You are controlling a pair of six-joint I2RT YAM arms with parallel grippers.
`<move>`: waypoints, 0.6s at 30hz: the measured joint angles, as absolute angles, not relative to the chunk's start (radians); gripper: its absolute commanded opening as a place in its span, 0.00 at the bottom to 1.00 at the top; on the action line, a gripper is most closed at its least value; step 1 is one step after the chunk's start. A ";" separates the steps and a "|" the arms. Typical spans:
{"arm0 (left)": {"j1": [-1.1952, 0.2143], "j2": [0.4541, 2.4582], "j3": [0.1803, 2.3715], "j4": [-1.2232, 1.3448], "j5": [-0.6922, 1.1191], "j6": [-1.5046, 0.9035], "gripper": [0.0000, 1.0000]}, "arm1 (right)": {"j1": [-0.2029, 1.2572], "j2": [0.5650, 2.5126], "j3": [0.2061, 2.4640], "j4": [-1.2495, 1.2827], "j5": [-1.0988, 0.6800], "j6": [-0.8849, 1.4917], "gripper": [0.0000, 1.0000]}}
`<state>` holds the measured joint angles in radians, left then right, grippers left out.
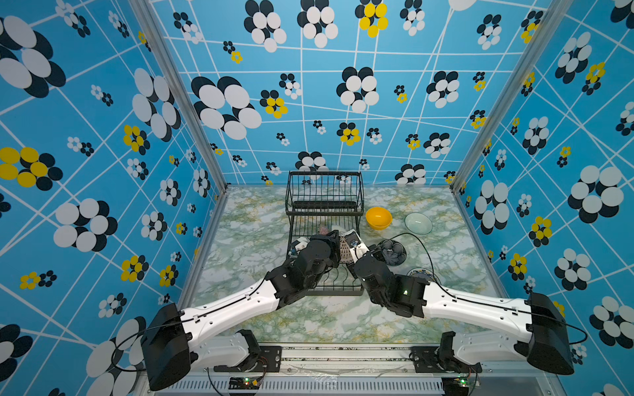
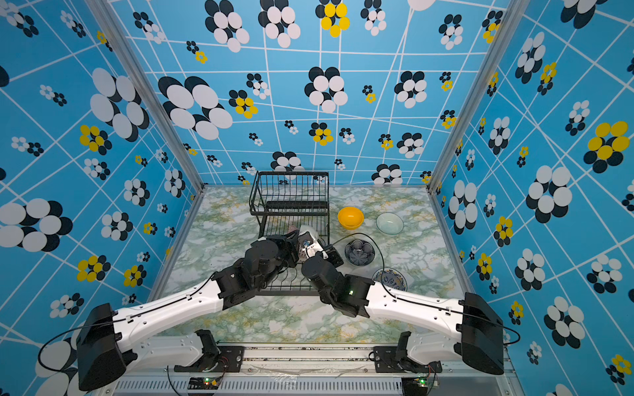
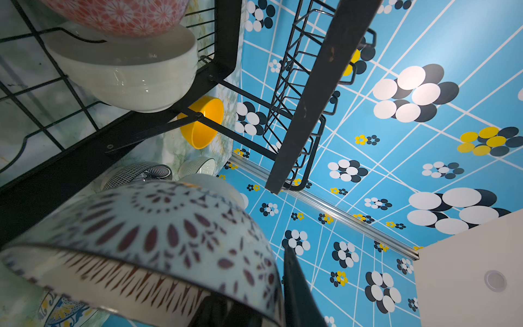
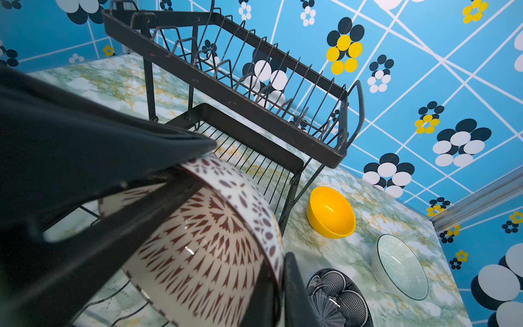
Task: Load bowls into a dish rack
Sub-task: Place the bowl in the dish rack.
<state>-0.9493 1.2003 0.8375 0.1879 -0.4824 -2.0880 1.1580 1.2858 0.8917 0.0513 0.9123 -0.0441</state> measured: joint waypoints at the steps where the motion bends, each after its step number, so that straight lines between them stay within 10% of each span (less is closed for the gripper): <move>1: -0.949 1.200 0.837 0.189 -0.481 -2.088 0.03 | 1.158 1.286 0.889 0.056 0.912 -0.041 0.00; 18: -0.949 1.209 0.773 0.294 -0.467 -2.088 0.00 | 1.164 1.251 0.819 0.112 0.907 -0.041 0.27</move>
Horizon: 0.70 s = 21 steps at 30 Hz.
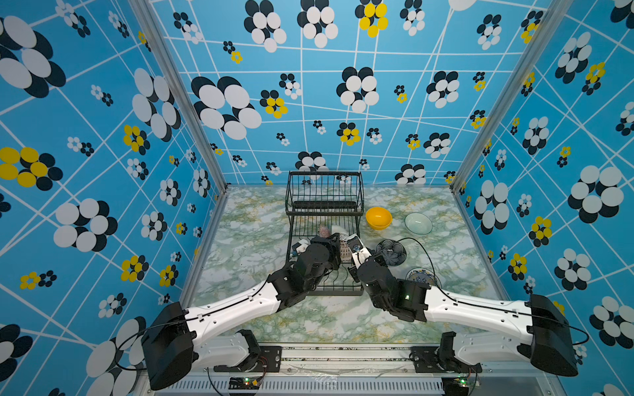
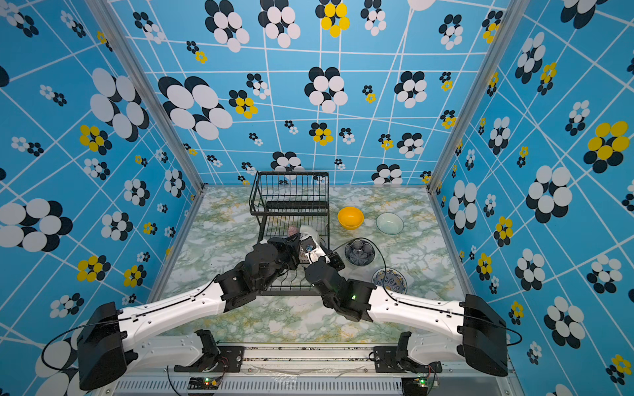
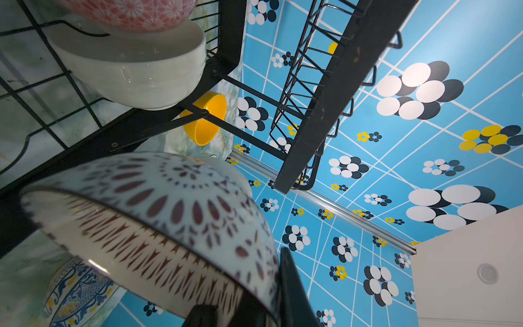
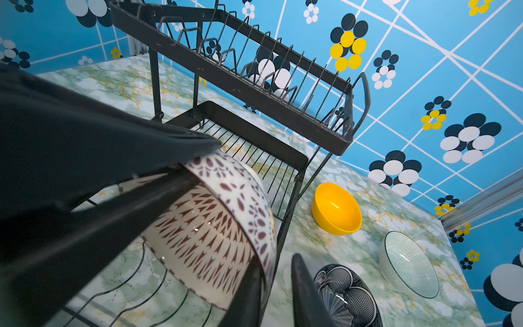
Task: Load bowls into a dish rack
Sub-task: Place the bowl in the dish rack.
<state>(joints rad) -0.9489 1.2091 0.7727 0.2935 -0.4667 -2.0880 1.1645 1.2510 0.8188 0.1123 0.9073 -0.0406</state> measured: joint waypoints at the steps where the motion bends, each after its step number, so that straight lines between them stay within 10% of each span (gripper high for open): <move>1: -0.949 1.213 0.772 0.301 -0.467 -2.088 0.00 | 1.164 1.245 0.813 0.114 0.907 -0.041 0.28; 21: -0.878 0.875 0.465 0.329 -0.437 -1.850 0.00 | 1.158 1.013 0.791 -0.156 0.775 0.239 0.83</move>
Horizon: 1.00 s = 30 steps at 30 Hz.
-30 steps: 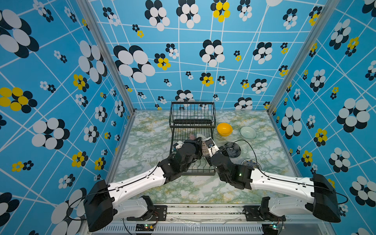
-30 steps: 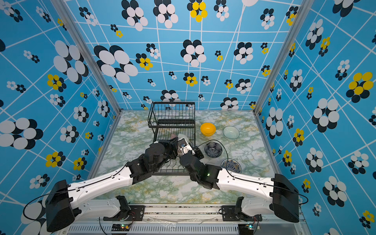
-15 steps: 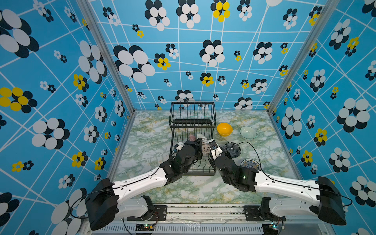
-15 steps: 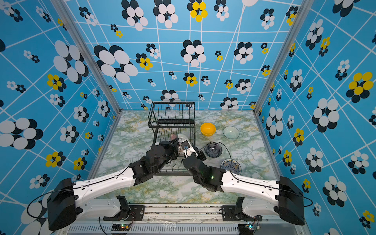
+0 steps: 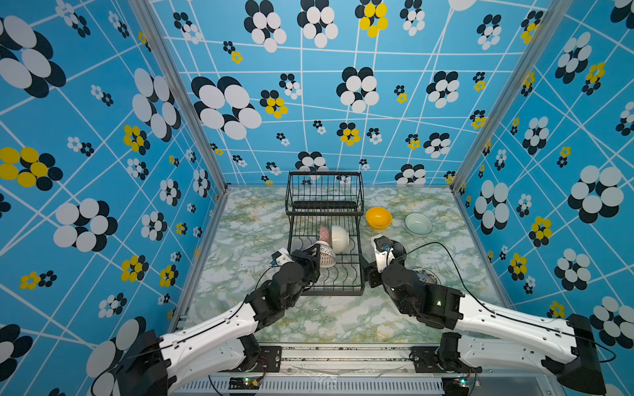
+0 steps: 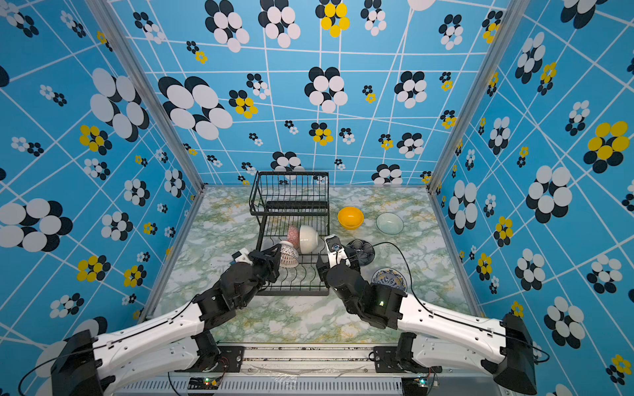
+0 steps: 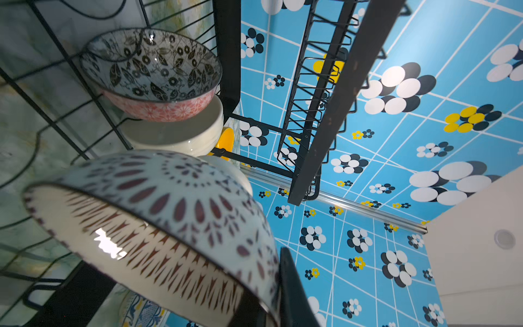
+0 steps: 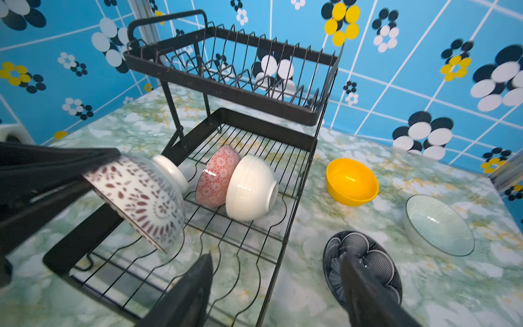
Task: Load bowls into a dish rack
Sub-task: Place the bowl in the dish rack.
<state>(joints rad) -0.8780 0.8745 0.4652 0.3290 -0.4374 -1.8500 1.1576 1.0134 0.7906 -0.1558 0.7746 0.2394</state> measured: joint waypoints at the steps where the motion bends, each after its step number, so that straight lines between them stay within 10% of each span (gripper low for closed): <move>1: -0.856 0.829 0.445 0.310 -0.416 -1.821 0.00 | 1.157 1.013 0.796 -0.178 0.762 0.255 0.86; 12: -0.456 0.545 0.271 0.221 0.072 -1.473 0.00 | 1.157 1.100 0.910 -0.255 0.572 0.364 0.99; 30: -0.049 0.775 0.475 -0.033 0.821 -0.887 0.00 | 1.157 1.257 0.964 -0.222 0.321 0.492 1.00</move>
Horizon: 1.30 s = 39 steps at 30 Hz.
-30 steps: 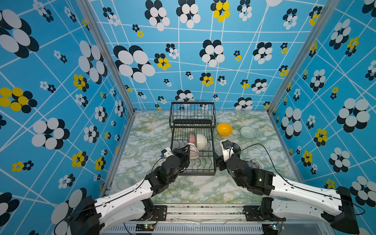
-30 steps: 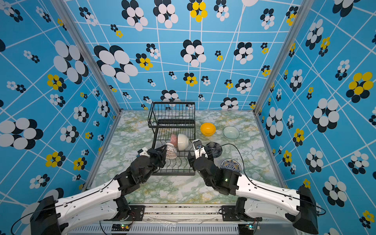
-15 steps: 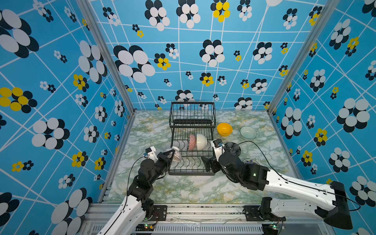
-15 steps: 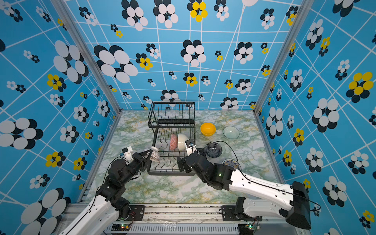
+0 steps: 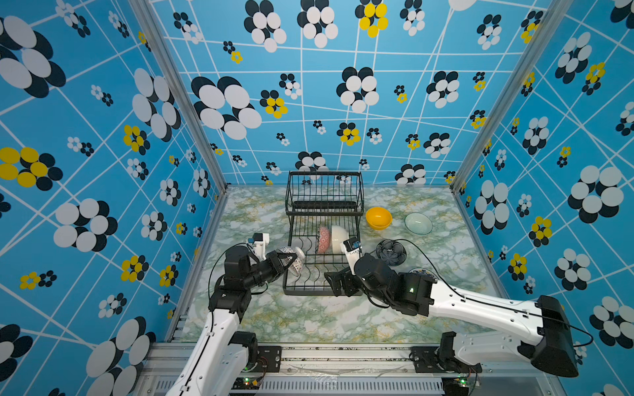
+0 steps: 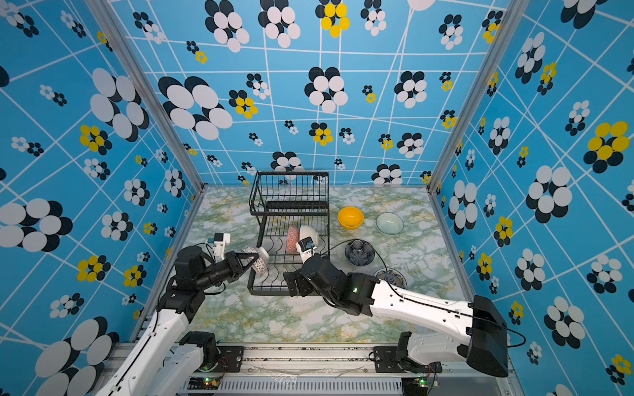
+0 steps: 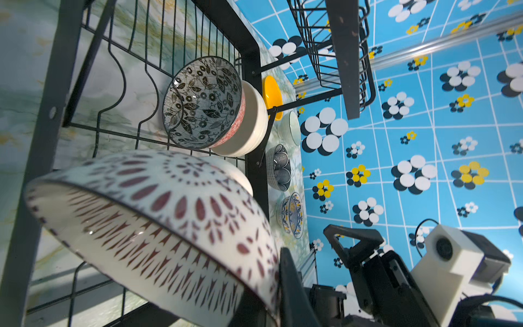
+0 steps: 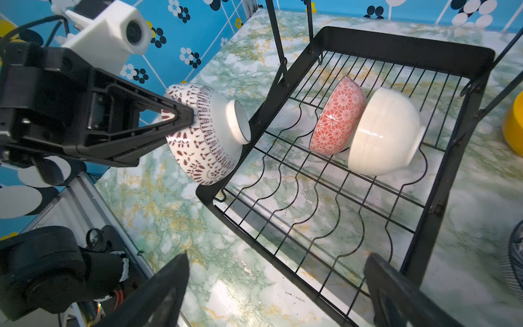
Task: Load bowls into a dish rack
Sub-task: Place the bowl in the dish rack.
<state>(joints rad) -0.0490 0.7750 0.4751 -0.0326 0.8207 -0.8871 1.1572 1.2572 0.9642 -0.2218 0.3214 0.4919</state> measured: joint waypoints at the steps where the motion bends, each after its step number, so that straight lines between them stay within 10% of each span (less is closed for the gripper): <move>1: -0.039 0.789 0.479 -0.038 0.841 -0.862 0.00 | 1.157 1.257 0.964 -0.221 0.316 0.495 1.00; 39: 0.032 1.497 0.736 0.259 1.230 -0.654 0.00 | 1.157 1.314 0.956 -0.138 0.221 0.543 1.00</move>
